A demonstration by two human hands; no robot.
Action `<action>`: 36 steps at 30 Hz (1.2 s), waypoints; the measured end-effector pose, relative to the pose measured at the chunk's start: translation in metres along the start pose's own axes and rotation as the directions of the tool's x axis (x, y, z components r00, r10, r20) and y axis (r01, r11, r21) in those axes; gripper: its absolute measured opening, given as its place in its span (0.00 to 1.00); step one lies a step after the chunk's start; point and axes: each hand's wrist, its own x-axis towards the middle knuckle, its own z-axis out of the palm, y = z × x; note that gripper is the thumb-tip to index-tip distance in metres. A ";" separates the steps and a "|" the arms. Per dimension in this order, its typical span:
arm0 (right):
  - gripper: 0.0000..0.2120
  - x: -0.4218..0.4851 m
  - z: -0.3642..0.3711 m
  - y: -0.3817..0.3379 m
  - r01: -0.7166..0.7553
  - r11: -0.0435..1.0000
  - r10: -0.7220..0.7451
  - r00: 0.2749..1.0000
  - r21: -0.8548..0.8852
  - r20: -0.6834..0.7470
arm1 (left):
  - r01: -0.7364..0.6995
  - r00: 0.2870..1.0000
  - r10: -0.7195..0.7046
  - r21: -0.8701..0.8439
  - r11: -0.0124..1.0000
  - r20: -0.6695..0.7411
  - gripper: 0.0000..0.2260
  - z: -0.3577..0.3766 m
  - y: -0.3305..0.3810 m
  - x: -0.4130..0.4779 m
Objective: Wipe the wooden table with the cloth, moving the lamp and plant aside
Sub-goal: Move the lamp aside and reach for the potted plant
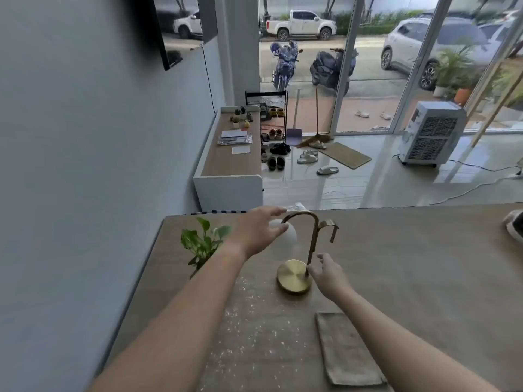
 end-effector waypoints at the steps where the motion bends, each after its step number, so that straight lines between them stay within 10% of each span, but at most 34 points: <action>1: 0.25 0.007 0.001 0.002 -0.009 1.000 0.009 1.000 0.017 0.012 | 0.010 1.000 -0.010 -0.028 1.000 0.001 0.20 0.004 0.000 0.006; 10: 0.04 0.038 0.020 0.021 0.054 0.998 -0.055 0.996 0.024 0.067 | 0.015 0.997 -0.022 -0.090 0.996 -0.080 0.10 0.015 -0.004 0.027; 36: 0.09 0.213 -0.008 -0.033 0.193 0.978 -0.193 0.981 -0.077 0.008 | -0.060 0.991 0.060 0.002 0.998 -0.119 0.07 -0.004 -0.054 0.205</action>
